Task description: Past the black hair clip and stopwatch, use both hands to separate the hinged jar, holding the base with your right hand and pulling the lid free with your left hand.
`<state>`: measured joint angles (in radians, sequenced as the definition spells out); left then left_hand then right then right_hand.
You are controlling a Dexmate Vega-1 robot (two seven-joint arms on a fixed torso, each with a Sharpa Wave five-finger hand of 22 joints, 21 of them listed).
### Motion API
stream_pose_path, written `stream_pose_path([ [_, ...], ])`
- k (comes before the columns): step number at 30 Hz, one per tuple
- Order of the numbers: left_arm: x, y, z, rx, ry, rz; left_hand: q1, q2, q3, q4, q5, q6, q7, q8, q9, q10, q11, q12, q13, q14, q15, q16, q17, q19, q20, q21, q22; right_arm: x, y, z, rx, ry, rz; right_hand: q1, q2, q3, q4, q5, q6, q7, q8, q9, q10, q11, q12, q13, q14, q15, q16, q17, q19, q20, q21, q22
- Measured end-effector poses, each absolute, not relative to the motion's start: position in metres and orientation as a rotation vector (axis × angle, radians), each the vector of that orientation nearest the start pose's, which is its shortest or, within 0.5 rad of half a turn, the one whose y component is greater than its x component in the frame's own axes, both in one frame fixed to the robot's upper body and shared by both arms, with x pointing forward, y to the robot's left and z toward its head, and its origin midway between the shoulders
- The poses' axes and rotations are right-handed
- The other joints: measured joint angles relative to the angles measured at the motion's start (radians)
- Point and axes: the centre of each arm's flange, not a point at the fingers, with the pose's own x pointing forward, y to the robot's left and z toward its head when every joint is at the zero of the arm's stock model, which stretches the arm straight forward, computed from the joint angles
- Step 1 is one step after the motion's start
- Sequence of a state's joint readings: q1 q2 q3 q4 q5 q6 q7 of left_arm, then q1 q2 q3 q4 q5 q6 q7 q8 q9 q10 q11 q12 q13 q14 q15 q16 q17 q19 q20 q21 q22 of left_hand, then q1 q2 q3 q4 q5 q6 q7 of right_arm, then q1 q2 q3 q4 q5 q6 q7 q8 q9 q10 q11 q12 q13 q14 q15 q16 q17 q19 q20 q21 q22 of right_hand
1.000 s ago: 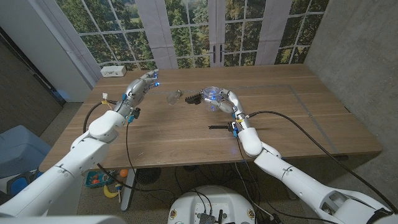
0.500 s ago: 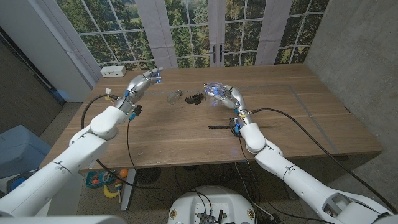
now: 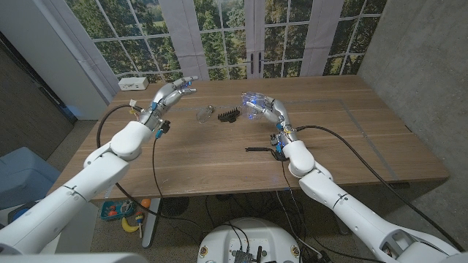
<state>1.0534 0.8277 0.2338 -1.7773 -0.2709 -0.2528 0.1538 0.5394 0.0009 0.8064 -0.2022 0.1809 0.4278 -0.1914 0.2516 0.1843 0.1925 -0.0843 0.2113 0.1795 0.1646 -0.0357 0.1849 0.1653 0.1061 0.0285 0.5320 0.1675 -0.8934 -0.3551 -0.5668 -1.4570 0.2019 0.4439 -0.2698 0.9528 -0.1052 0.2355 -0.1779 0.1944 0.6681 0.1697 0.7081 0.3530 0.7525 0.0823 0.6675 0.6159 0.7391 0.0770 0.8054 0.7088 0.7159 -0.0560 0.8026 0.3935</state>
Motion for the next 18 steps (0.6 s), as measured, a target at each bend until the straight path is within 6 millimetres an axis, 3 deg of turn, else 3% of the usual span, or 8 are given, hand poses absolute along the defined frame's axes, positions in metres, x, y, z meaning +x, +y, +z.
stream_pose_path([
  [7, 0.538, 0.3, 0.045, 0.538, -0.859, -0.109, 0.075, -0.057, -0.014, 0.001, 0.0, 0.048, -0.024, 0.012, 0.0, -0.003, -0.018, -0.008, 0.0, 0.0, 0.0, 0.0, 0.0, 0.021, -0.011, -0.019, 0.003, 0.591, -0.123, -0.032, -0.082, -0.825, 0.265, 0.0, 0.0, 0.0, 0.0, -0.005, 0.002, 0.002, -0.001, 0.0, 0.005, 0.005, -0.003, 0.001, 0.009, 0.009, 0.0, 0.0, 0.0, 0.0, 0.014, 0.0],
  [11, 0.537, 0.296, 0.046, 0.562, -0.872, -0.11, 0.107, -0.088, -0.023, 0.002, 0.0, 0.077, -0.023, 0.012, 0.0, -0.002, -0.03, -0.008, 0.0, 0.0, 0.0, 0.0, 0.0, 0.031, -0.02, -0.029, 0.003, 0.586, -0.122, -0.029, -0.05, -0.826, 0.274, 0.011, -0.011, 0.0, 0.0, -0.006, 0.002, 0.002, -0.001, 0.0, 0.005, 0.005, -0.004, 0.007, 0.009, 0.009, 0.003, 0.0, 0.0, 0.0, 0.019, 0.0],
  [14, 0.536, 0.292, 0.046, 0.572, -0.883, -0.116, 0.135, -0.117, -0.042, 0.006, 0.0, 0.097, -0.025, 0.019, 0.0, 0.005, -0.037, -0.008, 0.0, 0.0, 0.0, 0.0, 0.0, 0.041, -0.03, -0.04, 0.003, 0.584, -0.122, -0.028, -0.024, -0.819, 0.282, 0.011, -0.011, 0.0, 0.0, -0.006, 0.002, 0.002, -0.001, 0.0, 0.006, 0.006, -0.006, 0.013, 0.009, 0.009, 0.003, 0.0, 0.0, 0.0, 0.023, -0.003],
  [18, 0.537, 0.288, 0.045, 0.565, -0.885, -0.121, 0.169, -0.158, -0.08, 0.012, 0.002, 0.114, -0.024, 0.019, 0.0, 0.005, -0.037, -0.008, 0.0, 0.0, 0.0, 0.0, 0.0, 0.048, -0.024, -0.052, 0.003, 0.584, -0.122, -0.028, -0.004, -0.807, 0.289, 0.011, -0.011, 0.0, 0.0, -0.006, 0.004, 0.004, -0.002, 0.0, 0.011, 0.011, -0.008, 0.026, 0.009, 0.009, 0.004, 0.0, 0.0, 0.0, 0.03, -0.004],
])
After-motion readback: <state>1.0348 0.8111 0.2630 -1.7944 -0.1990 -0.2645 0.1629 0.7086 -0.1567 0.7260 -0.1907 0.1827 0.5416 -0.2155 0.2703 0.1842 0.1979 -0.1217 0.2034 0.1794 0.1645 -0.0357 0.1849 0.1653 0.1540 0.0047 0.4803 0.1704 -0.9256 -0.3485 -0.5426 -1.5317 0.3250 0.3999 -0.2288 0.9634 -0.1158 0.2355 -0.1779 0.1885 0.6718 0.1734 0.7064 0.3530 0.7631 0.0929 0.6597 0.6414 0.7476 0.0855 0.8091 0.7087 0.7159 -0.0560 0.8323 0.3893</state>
